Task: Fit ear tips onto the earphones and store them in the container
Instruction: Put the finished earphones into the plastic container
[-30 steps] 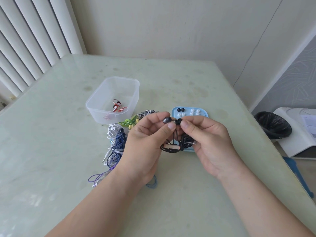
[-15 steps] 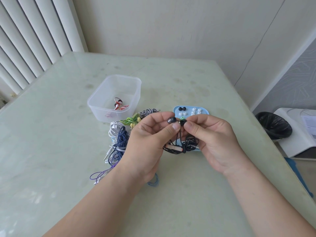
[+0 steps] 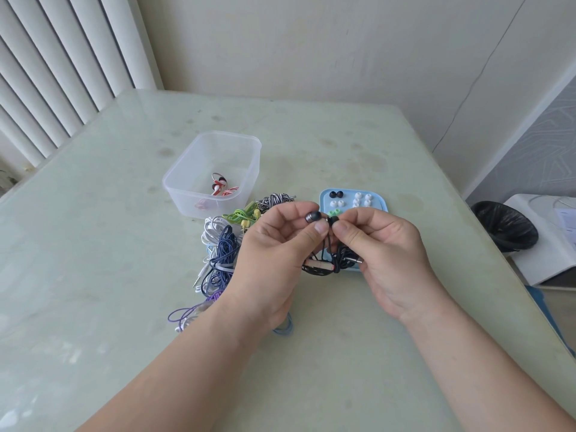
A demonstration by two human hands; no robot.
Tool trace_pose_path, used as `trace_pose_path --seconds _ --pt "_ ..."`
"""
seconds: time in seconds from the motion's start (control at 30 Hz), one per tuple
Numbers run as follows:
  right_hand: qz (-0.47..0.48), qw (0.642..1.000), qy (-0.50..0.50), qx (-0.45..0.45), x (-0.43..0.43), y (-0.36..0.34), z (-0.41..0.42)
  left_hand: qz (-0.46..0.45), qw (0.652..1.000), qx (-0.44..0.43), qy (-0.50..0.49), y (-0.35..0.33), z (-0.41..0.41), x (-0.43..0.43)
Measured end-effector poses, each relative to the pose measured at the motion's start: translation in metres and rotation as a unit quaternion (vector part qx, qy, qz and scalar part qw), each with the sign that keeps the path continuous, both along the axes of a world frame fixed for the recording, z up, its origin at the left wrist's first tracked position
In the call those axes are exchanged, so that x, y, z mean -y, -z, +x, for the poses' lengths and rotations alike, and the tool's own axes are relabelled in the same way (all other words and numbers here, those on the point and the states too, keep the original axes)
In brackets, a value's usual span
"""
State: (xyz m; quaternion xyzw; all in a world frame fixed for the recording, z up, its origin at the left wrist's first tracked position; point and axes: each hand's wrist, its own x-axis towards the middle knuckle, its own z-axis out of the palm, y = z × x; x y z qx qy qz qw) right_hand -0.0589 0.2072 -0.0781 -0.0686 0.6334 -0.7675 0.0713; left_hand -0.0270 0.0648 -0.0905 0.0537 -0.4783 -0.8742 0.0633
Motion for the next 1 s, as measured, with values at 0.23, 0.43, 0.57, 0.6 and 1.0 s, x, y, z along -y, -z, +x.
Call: trace_pose_path --seconds 0.23,0.43,0.57,0.6,1.0 --pt "-0.03 0.999 0.025 0.018 0.003 0.003 0.0 0.005 1.0 -0.013 -0.004 0.002 0.0 -0.002" --pt "-0.045 0.998 0.027 0.027 0.003 0.003 0.0 -0.007 1.0 -0.019 -0.004 0.002 -0.001 0.0" --pt "-0.016 0.998 0.06 -0.017 0.005 0.008 0.001 -0.019 0.999 -0.018 -0.022 0.003 -0.001 0.001" --pt "-0.006 0.997 0.072 -0.034 0.005 0.009 0.002 -0.017 0.999 -0.018 -0.025 0.003 -0.001 0.001" --pt "-0.073 0.992 -0.03 0.099 -0.005 -0.001 -0.005 -0.005 1.0 -0.01 -0.015 0.0 -0.002 0.001"
